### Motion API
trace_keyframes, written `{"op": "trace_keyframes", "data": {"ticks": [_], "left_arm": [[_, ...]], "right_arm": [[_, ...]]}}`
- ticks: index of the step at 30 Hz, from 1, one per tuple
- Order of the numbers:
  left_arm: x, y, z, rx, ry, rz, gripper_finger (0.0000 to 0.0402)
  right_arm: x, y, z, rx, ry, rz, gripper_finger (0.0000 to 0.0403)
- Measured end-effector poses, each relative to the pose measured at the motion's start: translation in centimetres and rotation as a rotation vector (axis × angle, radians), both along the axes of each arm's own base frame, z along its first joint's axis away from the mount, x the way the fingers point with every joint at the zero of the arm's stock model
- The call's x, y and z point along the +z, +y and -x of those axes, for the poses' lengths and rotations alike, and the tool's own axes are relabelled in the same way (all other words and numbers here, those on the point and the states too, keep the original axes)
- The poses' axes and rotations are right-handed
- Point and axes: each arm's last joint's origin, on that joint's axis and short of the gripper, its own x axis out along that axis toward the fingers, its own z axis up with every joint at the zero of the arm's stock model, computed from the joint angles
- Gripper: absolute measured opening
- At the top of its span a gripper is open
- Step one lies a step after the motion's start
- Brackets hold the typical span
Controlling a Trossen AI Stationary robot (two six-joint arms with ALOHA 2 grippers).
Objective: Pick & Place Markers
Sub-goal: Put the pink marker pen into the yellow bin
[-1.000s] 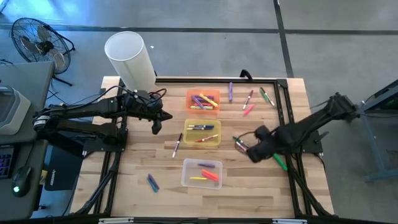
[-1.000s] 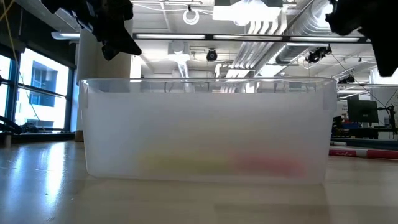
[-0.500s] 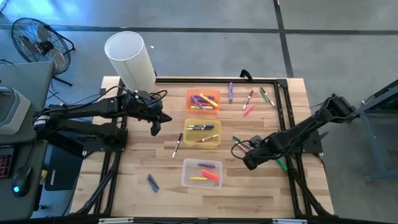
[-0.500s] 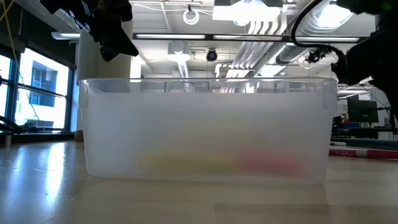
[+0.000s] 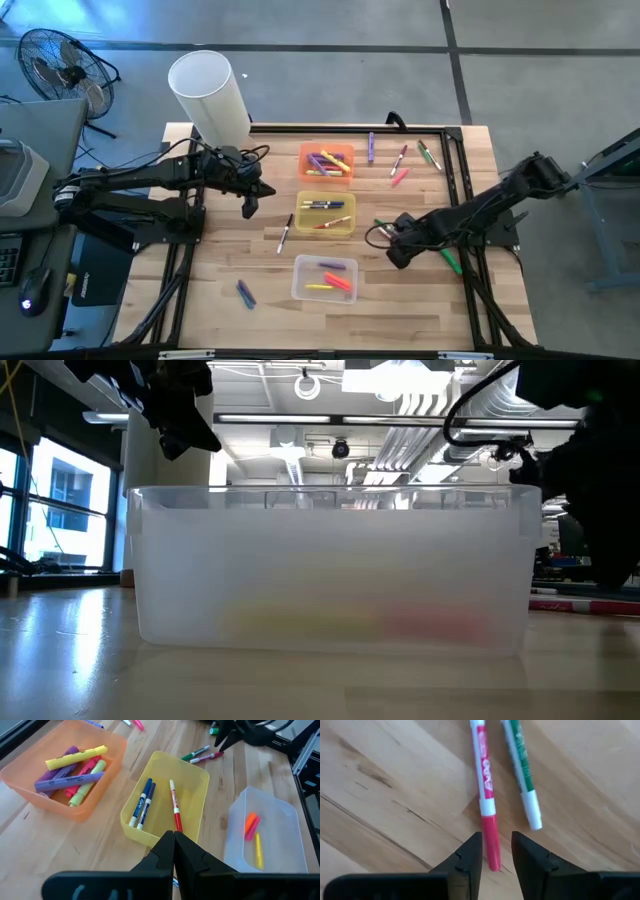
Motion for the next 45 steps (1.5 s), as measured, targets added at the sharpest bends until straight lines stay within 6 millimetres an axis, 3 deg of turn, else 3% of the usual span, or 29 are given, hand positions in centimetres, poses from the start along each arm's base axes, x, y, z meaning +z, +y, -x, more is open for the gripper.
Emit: {"op": "trace_keyframes", "data": {"ticks": [10,16,18,24,32,35,39,45], "left_arm": [[0.0,0.0,0.0,0.006,-0.001,0.008,0.0],[0.0,0.0,0.0,0.009,-0.002,0.007,0.0],[0.0,0.0,0.0,0.009,-0.003,0.006,0.0],[0.0,0.1,0.0,0.022,0.0,-0.002,0.0],[0.0,0.1,0.0,0.022,-0.002,-0.003,0.0],[0.1,0.1,-0.1,0.02,-0.017,-0.01,0.0],[0.2,0.1,-0.1,0.02,-0.024,-0.012,0.0],[0.2,0.1,-0.1,0.02,-0.02,-0.01,0.0]], "right_arm": [[-3.0,0.8,-2.6,0.124,0.15,0.015,0.0092],[-3.3,0.7,-2.9,0.111,0.148,0.002,0.0025],[-3.0,0.6,-2.8,0.108,0.129,0.006,0.0024],[-0.6,0.2,-2.0,0.071,0.042,-0.014,0.0023],[7.2,-2.0,-1.9,0.045,-0.136,0.113,0.0023],[10.1,-3.5,-3.4,0.112,-0.165,0.188,0.0023],[12.9,-5.9,-7.0,0.23,-0.208,0.275,0.0023],[12.4,-8.5,-14.1,0.448,-0.15,0.304,0.0023]]}}
